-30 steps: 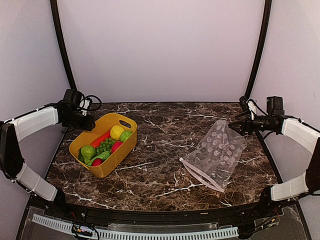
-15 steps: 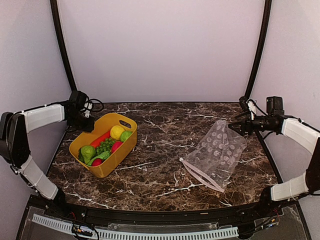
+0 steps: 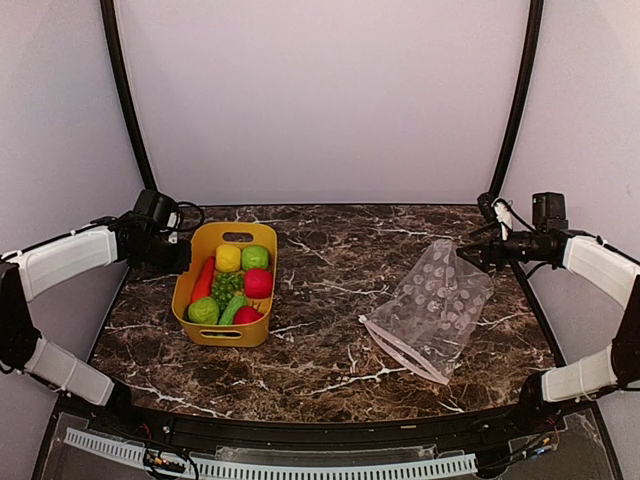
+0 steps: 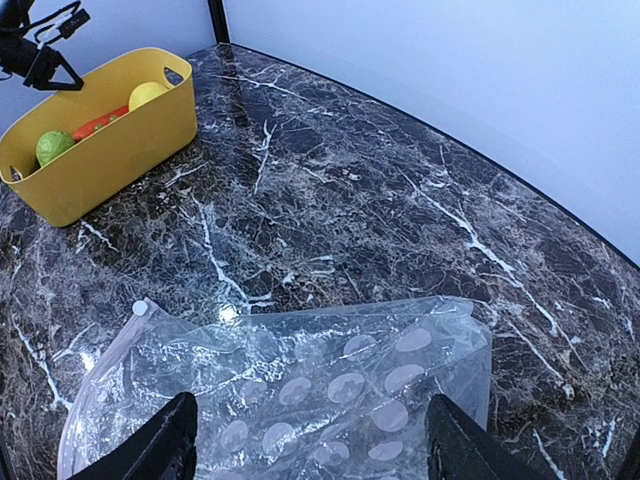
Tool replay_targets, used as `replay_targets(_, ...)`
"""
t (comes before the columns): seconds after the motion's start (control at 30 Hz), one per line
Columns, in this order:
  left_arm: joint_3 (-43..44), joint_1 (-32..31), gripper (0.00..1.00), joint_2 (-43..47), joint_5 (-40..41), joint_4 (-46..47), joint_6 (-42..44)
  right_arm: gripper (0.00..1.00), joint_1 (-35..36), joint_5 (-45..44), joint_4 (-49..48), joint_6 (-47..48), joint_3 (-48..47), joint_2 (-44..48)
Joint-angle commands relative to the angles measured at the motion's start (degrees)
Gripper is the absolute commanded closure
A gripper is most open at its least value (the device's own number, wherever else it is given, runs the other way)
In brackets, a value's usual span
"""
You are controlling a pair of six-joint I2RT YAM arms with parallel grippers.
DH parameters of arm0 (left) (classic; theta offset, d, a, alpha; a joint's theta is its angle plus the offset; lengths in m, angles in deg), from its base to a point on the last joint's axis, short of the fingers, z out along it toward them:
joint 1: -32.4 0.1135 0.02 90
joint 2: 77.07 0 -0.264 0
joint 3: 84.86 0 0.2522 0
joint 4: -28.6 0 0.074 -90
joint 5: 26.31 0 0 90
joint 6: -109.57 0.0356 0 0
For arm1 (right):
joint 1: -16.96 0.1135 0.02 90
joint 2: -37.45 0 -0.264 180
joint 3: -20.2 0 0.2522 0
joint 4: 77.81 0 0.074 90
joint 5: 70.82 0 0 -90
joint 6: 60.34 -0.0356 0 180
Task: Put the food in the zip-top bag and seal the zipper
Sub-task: Adjust the bin at the corner of the board, then pick up the zipper food storage bag from the center of the board.
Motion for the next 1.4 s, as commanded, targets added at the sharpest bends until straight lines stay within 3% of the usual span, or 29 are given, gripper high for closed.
replay_targets(0.0, -7.40, -5.06, 0.99, 6.42, -0.38, 6.86, -14.80, 0.25, 0.47, -2.71, 0.82, 1.51, -2.08, 0.21)
replay_targets(0.23, -13.90, -10.21, 0.99, 10.18, -2.71, 13.54, -17.88, 0.26, 0.60, -1.65, 3.25, 1.29, -3.47, 0.51)
replay_targets(0.4, -14.14, -16.28, 0.99, 10.01, 0.04, 14.71, -23.44, 0.28, 3.72, -3.13, 12.61, 2.44, -6.70, 2.65)
replay_targets(0.67, -12.21, -20.37, 0.99, 8.79, 4.81, 15.31, -27.78, 0.31, 23.01, -16.66, 23.69, 8.41, -2.54, 13.42)
replay_targets(0.7, -11.95, -20.39, 0.96, 8.27, 4.83, 14.95, -27.13, 0.32, 25.46, -18.53, 24.35, 8.30, -1.82, 14.10)
replay_targets(0.8, -9.73, -20.39, 0.64, 7.95, 6.27, 10.88, -25.73, 0.34, 31.93, -22.59, 26.19, 9.17, 0.39, 15.33)
replay_targets(0.93, -8.20, -20.37, 0.38, 10.76, 8.85, 7.23, -23.76, 0.34, 38.54, -28.87, 27.57, 11.54, 3.58, 14.05)
replay_targets(1.1, -7.70, -20.39, 0.34, 16.79, 12.32, 3.19, -22.34, 0.39, 47.72, -36.81, 28.41, 9.18, 4.92, 10.03)
replay_targets(1.37, -10.73, -20.39, 0.34, 23.88, 17.32, 0.42, -23.61, 0.38, 53.52, -40.53, 25.08, 4.49, 5.18, 3.14)
